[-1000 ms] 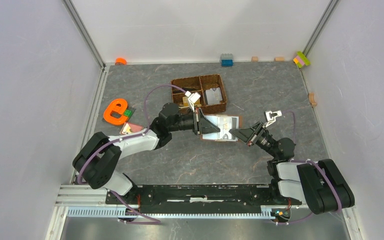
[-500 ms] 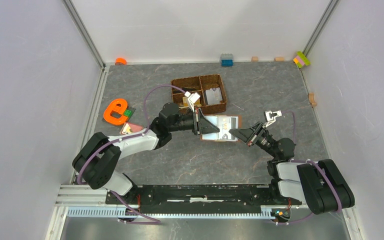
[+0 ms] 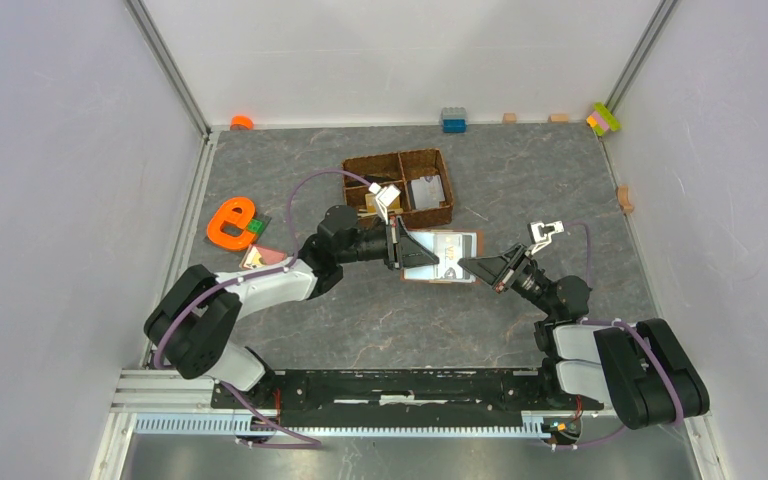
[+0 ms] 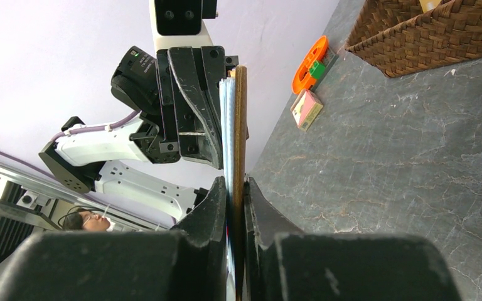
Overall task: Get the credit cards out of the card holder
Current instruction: Remove the credit card from the card holder.
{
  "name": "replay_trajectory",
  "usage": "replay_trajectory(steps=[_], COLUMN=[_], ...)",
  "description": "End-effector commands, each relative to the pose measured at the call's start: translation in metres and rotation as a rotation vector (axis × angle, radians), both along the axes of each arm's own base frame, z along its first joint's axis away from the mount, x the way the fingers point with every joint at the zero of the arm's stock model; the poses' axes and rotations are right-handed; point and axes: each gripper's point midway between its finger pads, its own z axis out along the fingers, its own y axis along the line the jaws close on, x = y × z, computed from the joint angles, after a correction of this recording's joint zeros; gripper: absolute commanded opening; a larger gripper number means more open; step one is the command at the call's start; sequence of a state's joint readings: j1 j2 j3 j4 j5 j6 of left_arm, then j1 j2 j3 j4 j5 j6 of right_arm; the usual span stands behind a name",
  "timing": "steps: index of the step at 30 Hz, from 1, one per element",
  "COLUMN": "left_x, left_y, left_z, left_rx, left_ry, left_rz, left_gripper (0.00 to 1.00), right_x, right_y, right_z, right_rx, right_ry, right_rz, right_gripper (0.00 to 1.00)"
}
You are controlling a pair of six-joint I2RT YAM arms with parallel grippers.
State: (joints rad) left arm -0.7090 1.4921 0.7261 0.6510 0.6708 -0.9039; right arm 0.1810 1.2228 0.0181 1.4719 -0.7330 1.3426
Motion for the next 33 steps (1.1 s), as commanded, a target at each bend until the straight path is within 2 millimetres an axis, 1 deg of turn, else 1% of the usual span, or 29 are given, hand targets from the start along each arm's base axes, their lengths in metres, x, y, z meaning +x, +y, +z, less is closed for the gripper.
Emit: replay_trajectory(steps=[1, 14, 18, 20, 23, 24, 25, 26, 30, 33], left_x=[0.0084, 0.0084, 0.0067, 0.0051, 0.0048, 0.0048, 0.0047, 0.0046, 0.005, 0.006], left_y=[0.0097, 0.0111, 0.0102, 0.0085, 0.0072, 0.0072, 0.0073, 0.0075, 0.0084, 0.0085], left_z=[0.0274, 0.0286, 0.0318, 0.0324, 0.032, 0.0321, 0.0326, 0.0323, 0.0326, 0.0308], left_rx=[-0.062, -0.074, -0.095, -0.104, -0.105, -0.105, -0.106, -0.106, -0.103, -0.098], left_ry=[-0.076, -0.075, -0.076, -0.073, -0.069, -0.07, -0.071, -0.07, -0.071, -0.067], left_rz=[0.04, 0.043, 0.03, 0.018, 0.014, 0.014, 0.015, 0.015, 0.023, 0.027], left_gripper=[0.02, 0.02, 0.02, 0.02, 0.02, 0.02, 0.02, 0.02, 0.02, 0.02], right_x=[-0.0335, -0.0328, -0.0322, -0.0318, -0.0327, -0.0326, -0.0325, -0.0322, -0.0277, -0.0286], right_y=[-0.0128, -0.0131, -0.0123, -0.0111, -0.0094, -0.0094, -0.0097, -0.0095, -0.0089, -0.009], right_z=[0.078, 0.0772, 0.0758, 0.0761, 0.0764, 0.0762, 0.077, 0.0759, 0.0707, 0.0717], right_rx=[0.09, 0.088, 0.086, 0.084, 0.083, 0.082, 0.083, 0.082, 0.069, 0.071], right_ry=[-0.479, -0.476, -0.47, -0.47, -0.473, -0.472, -0.476, -0.47, -0.446, -0.45], right_rz=[-0.037, -0.038, -0.033, -0.024, -0.014, -0.014, -0.016, -0.015, -0.021, -0.02], right_gripper=[0.08, 0.08, 0.09, 0.12, 0.28, 0.31, 0.32, 0.31, 0.19, 0.13])
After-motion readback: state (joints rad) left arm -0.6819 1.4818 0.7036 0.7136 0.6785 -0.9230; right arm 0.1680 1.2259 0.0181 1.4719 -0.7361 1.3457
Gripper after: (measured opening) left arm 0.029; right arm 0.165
